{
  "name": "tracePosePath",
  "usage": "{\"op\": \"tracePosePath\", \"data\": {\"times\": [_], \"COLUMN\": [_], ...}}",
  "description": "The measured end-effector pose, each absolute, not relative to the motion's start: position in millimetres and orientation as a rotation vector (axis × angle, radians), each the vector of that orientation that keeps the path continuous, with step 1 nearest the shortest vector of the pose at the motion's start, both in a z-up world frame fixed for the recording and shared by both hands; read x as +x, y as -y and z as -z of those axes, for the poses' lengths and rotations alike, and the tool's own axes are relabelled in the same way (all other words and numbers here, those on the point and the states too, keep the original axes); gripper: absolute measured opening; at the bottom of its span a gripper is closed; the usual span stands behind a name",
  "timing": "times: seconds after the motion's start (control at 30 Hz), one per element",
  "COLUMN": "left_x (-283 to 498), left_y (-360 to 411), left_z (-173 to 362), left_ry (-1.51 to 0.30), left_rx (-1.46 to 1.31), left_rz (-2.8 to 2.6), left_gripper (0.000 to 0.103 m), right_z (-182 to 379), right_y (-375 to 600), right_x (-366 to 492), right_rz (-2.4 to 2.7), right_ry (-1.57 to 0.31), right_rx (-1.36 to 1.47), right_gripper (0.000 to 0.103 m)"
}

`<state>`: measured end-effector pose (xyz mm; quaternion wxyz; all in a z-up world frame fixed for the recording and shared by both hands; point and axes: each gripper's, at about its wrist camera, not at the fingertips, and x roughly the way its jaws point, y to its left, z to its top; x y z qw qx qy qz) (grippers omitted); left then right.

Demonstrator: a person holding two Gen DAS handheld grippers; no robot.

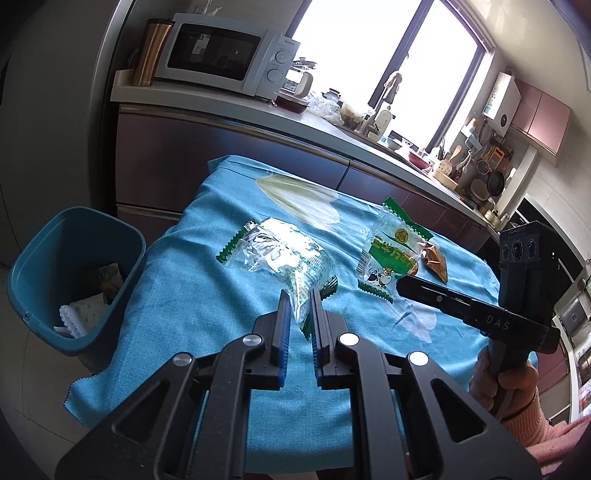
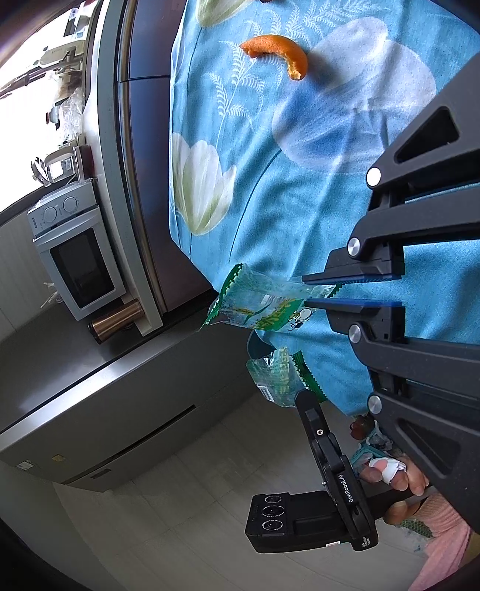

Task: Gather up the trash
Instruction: 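Carry the clear and green wrappers over to the teal bin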

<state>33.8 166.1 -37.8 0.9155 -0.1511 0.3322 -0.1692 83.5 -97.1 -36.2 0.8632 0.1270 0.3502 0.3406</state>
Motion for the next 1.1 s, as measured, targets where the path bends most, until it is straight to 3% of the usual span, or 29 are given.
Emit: {"op": "tracePosePath", "data": {"times": [1.1], "left_x": [19.5], "left_y": [-217.1], "left_z": [39.5], "left_ry": [-0.664], "left_rx": [-0.356], "left_rz": [0.236], "left_gripper": [0.011], "right_z": [38.6], "right_y": [35.7], "right_x": [92.4], "right_rz": [-0.828], "right_ry": [-0.778], "right_rx": [0.209], "right_gripper": [0.006]}}
